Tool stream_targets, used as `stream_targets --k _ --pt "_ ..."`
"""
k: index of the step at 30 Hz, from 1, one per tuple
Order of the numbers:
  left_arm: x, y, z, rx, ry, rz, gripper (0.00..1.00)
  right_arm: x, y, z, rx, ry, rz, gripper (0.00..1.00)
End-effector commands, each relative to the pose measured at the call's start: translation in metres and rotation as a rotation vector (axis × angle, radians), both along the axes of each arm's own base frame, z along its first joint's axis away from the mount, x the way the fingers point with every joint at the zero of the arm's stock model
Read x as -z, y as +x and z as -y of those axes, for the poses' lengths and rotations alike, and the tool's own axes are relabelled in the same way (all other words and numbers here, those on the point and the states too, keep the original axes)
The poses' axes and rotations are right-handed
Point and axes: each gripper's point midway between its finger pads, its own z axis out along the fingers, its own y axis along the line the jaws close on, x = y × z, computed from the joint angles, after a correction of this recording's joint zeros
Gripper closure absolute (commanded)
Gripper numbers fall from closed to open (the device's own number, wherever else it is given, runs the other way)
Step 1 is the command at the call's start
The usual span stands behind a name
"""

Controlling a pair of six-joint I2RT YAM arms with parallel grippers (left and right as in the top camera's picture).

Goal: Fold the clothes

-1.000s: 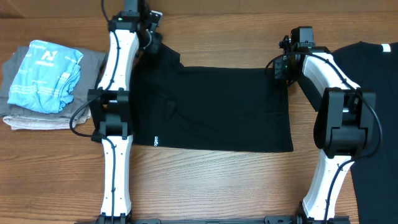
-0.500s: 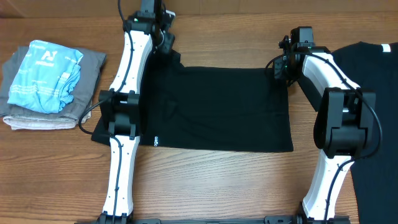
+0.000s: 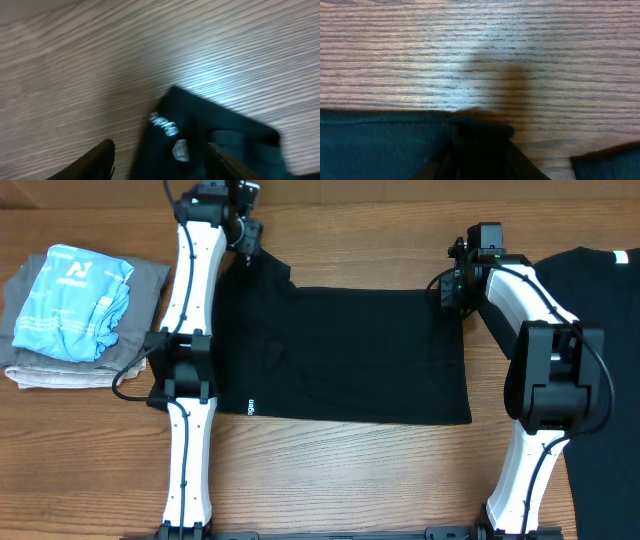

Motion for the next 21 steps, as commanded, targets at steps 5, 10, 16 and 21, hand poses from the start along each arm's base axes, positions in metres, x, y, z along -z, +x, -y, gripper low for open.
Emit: stream_targets --k 5,10,16,21 --pt "-0.003 -0.003 -0.017 -0.018 -0.065 -0.013 0.36 0.027 -0.013 -0.002 -0.001 0.008 -0.075 0.67" --pt "0.012 -0.004 -0.005 0.036 -0.098 -0.031 0.35 0.027 -0.014 -0.002 -0.001 0.008 -0.076 0.67" --pt "0.033 -0.004 0.008 0.061 -0.099 -0.044 0.31 0.027 -0.014 -0.002 0.000 0.008 -0.078 0.67" --pt "0.037 -0.001 0.011 0.065 -0.099 -0.033 0.32 0.028 -0.014 -0.002 0.000 0.008 -0.079 0.67"
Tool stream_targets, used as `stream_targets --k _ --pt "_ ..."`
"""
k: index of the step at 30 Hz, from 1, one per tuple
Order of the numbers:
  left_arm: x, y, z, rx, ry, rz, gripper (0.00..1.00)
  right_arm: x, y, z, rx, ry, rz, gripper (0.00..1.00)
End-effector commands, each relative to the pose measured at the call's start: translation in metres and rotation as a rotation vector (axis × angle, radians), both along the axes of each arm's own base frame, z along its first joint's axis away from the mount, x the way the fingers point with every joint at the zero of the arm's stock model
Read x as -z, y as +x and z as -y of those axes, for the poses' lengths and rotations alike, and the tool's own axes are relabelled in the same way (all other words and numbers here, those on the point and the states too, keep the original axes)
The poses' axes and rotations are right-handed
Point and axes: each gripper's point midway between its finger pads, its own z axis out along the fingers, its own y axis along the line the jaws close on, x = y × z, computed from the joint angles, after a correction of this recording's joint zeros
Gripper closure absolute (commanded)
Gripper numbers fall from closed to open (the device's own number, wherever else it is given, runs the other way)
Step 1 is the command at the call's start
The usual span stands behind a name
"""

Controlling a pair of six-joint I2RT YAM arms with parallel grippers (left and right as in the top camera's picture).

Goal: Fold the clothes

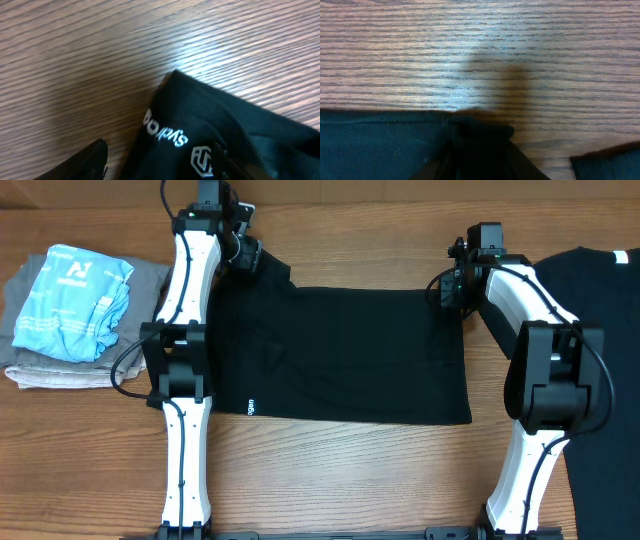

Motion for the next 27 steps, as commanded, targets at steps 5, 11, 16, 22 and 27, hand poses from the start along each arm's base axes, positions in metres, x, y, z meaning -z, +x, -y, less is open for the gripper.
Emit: stream_targets --k 5,11,16,22,27 --pt "-0.017 0.005 0.007 0.033 -0.013 0.048 0.40 0.028 -0.014 -0.002 -0.001 0.008 -0.079 0.67" --pt "0.007 0.001 0.006 0.033 -0.007 0.019 0.42 0.028 -0.014 -0.002 -0.001 0.008 -0.080 0.67" --pt "0.016 0.000 0.005 0.029 -0.010 0.013 0.61 0.028 -0.015 -0.002 -0.001 0.008 -0.080 0.67" --pt "-0.002 0.004 0.004 0.019 -0.014 0.035 0.95 0.028 -0.014 -0.003 -0.001 0.009 -0.080 0.89" --pt "-0.028 0.003 0.002 0.014 -0.014 0.046 0.96 0.025 -0.012 -0.013 -0.020 0.066 -0.068 0.96"
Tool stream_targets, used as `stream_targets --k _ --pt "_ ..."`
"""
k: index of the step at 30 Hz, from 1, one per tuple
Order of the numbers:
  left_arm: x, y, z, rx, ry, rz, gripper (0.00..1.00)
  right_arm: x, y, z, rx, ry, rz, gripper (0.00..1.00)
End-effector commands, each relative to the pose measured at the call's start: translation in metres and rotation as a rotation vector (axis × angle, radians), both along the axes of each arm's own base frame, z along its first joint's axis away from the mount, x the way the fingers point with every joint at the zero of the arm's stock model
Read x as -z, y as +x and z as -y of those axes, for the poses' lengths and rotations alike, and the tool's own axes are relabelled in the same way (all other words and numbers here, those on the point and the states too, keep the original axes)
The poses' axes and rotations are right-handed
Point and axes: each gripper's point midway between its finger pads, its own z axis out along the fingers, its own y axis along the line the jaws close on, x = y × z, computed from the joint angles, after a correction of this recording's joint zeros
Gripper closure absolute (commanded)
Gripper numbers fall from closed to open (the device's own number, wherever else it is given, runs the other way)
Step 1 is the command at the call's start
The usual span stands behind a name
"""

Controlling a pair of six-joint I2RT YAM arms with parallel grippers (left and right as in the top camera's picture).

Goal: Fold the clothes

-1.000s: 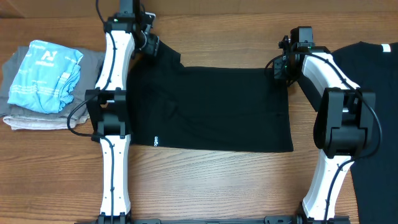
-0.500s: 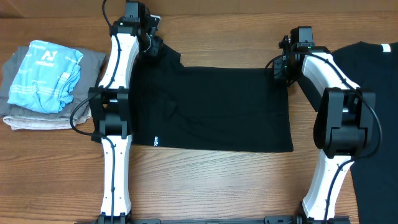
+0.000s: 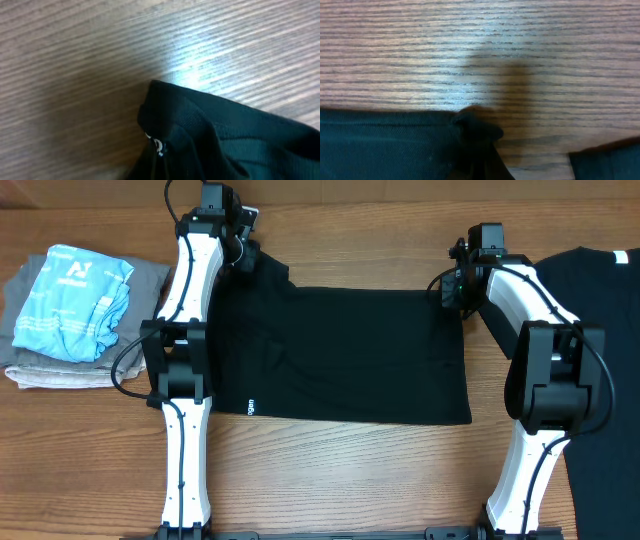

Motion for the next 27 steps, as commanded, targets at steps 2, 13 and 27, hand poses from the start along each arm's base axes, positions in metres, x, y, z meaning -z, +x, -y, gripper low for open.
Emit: stream_targets --k 2,13,27 --pt "-0.044 0.007 -0.005 -0.010 -0.005 0.060 0.96 0.020 -0.007 -0.015 -0.025 0.078 -0.049 0.96" --pt "-0.073 -0.023 -0.028 -0.090 -0.048 -0.044 0.96 -0.033 0.007 -0.011 -0.017 0.076 0.055 0.96" --pt "-0.138 -0.082 -0.020 -0.166 -0.112 -0.153 0.96 -0.096 -0.031 -0.012 0.030 0.161 0.017 0.96"
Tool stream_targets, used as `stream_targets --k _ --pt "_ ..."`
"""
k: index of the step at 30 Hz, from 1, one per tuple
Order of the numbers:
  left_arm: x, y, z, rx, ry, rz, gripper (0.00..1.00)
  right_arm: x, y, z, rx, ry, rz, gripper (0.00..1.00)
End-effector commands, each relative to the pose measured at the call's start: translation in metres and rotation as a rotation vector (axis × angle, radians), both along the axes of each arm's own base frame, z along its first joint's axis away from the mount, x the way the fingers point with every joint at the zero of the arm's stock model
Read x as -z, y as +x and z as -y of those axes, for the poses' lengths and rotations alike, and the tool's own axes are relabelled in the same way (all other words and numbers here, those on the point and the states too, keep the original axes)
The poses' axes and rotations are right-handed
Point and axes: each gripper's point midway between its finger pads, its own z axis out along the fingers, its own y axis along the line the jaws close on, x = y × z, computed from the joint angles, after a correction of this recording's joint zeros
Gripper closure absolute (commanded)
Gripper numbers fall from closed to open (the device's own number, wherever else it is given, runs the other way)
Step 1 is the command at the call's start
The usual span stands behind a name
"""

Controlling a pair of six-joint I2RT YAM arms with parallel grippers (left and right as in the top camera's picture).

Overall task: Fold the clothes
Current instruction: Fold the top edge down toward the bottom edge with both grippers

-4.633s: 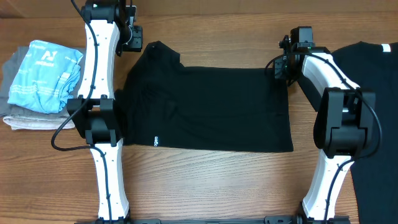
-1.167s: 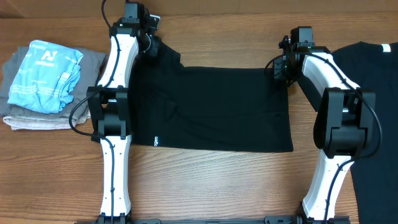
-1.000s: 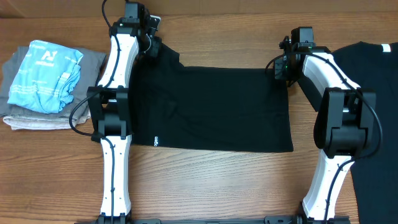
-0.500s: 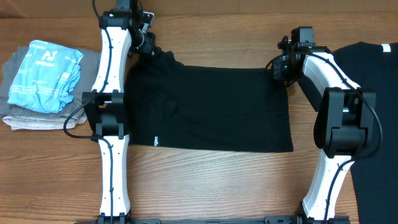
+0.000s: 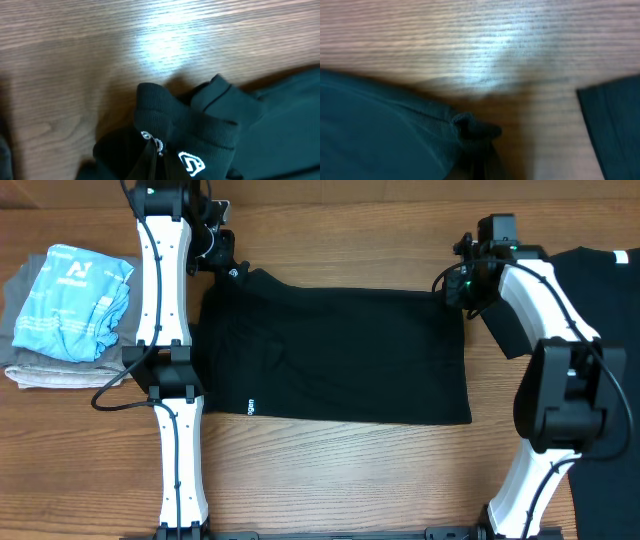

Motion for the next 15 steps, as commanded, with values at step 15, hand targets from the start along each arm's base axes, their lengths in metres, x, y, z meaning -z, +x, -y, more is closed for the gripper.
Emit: stream_targets --k 15 --pt "-0.070 -0.057 0.003 -0.094 -0.020 -0.054 0.96 -0.060 -0.037 0.013 0.053 0.071 -0.026 0.96"
